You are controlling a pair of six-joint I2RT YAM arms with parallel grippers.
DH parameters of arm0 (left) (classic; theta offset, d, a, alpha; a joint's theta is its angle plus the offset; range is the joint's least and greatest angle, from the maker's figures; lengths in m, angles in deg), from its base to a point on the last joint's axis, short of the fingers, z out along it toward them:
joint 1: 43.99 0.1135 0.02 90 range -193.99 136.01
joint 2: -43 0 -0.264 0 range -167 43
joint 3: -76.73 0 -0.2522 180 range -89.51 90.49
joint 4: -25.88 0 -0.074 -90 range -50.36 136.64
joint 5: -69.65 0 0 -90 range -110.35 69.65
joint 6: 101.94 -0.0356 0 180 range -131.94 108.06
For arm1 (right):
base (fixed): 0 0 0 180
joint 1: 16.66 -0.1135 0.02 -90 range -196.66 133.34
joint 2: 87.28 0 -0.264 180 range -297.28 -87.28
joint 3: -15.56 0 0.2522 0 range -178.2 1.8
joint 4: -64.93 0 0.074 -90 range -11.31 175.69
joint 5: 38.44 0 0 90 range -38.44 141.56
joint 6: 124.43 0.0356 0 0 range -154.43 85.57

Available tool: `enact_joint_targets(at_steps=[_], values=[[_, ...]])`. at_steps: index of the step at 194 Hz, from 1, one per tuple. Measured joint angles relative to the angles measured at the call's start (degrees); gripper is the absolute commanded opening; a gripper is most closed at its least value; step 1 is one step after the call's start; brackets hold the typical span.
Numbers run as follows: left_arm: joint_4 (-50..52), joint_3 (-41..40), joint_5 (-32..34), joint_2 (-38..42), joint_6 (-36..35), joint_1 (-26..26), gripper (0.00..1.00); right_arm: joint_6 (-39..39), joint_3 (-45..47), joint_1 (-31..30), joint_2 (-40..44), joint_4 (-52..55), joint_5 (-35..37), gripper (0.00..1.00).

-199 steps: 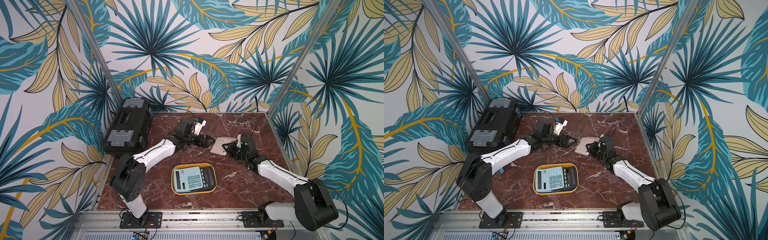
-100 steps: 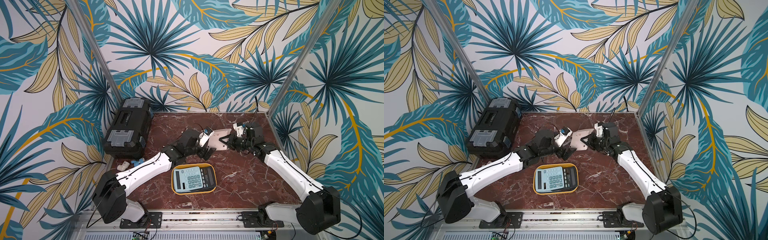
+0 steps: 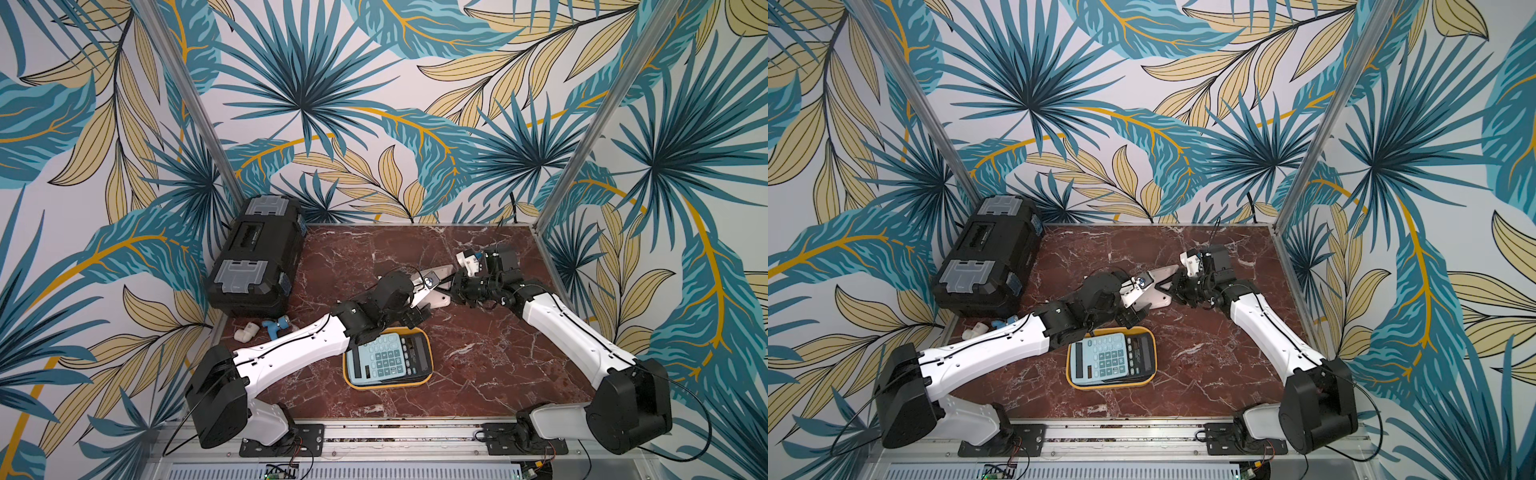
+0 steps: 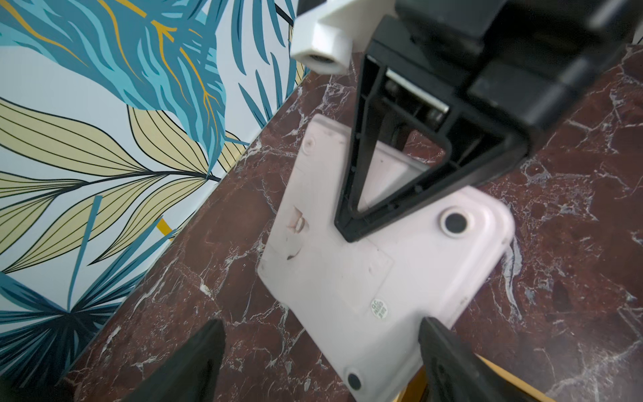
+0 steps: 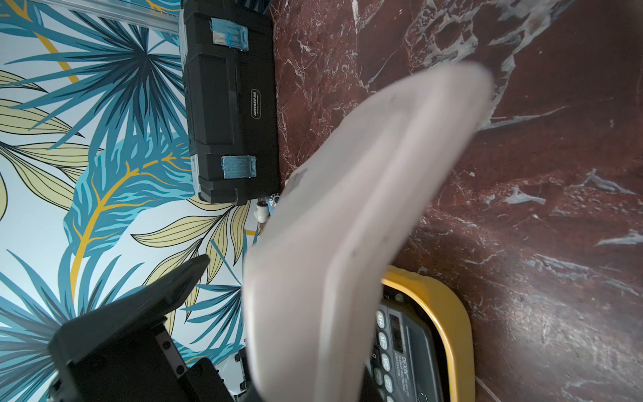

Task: Put the calculator in the storage box
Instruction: Pick up the calculator at the center of the board.

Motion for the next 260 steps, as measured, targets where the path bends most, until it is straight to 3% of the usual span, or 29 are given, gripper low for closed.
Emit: enact_joint_targets(at_steps=[76, 120, 161, 182, 260], values=[[2.78, -0.02, -3.82, 1.53, -1.57, -0.85, 1.00, -0.79, -2.58, 0.15, -2.89, 1.14, -2.05, 0.15], [3.80, 0.00, 2.80, -1.22, -4.28, -3.91, 0.97, -0.74, -2.84, 0.15, -3.45, 1.09, -4.31, 0.15], [1.29, 0.00, 13.40, -5.35, -8.55, -7.87, 0.82, -0.04, -2.80, 0.15, -3.45, 0.72, -6.19, 0.15], [-0.98, 0.02, 17.49, -6.36, -10.88, -9.09, 0.68, 0.76, -2.51, 0.15, -3.45, -0.26, -7.08, 0.15], [-7.48, 0.02, 24.98, -7.26, -15.63, -11.65, 0.34, 5.11, -0.31, 0.15, -4.42, -6.58, -9.84, 0.15]])
